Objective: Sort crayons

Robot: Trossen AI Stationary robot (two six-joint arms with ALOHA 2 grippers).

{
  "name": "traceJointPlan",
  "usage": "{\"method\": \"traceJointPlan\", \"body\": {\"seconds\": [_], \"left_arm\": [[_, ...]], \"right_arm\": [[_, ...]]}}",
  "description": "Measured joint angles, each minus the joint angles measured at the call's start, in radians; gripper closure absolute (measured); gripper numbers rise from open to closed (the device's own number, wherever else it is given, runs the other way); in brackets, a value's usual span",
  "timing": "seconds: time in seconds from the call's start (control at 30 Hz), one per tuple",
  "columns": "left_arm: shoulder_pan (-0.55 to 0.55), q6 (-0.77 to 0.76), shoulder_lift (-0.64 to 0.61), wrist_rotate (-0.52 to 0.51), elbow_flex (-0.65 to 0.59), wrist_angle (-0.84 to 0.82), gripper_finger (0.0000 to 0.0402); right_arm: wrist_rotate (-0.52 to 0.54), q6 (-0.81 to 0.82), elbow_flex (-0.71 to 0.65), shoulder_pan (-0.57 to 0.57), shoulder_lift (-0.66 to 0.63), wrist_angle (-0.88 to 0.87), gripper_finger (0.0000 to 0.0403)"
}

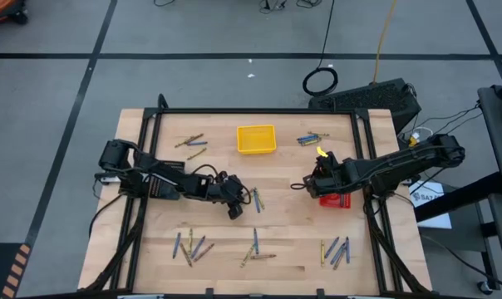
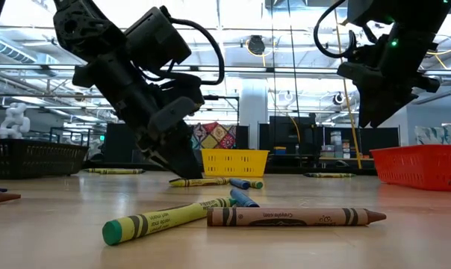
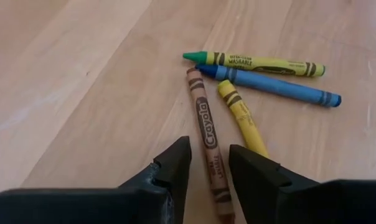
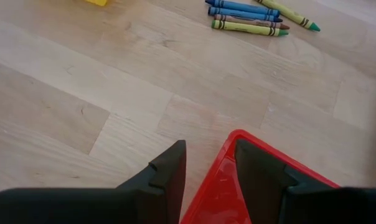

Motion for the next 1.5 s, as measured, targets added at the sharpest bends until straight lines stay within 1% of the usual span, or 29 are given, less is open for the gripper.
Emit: {"method": "traceJointPlan", "body": {"seconds": [0.1,0.27,0.3,0.63,0.93,1.27,1.5], "left_arm": [[0.0,0.006,0.002,-0.009,-0.001,0.002,0.0306],[0.002,0.005,0.003,-0.011,-0.002,0.001,0.0381],[0.002,0.003,0.003,-0.011,-0.002,0.001,0.0389],[0.001,0.02,-0.005,-0.017,-0.003,-0.001,0.0398],[-0.002,0.032,-0.062,-0.018,-0.008,-0.027,0.0401],[-0.002,0.034,-0.068,-0.021,-0.008,-0.019,0.0401],[-0.016,0.057,-0.111,-0.034,-0.007,-0.02,0.0401]], "right_arm": [[0.0,0.0,0.0,0.0,0.0,0.0,0.0277],[0.0,0.0,0.0,0.0,0.0,0.0,0.0277],[0.0,0.0,0.0,0.0,0.0,0.0,0.0277],[0.0,0.0,0.0,0.0,0.0,-0.001,0.0277],[0.0,0.0,0.0,0.0,0.0,-0.001,0.0277],[0.0,-0.004,0.0,0.0,0.0,-0.001,0.0277],[0.0,-0.004,0.0,0.0,0.0,-0.002,0.0277]]}}
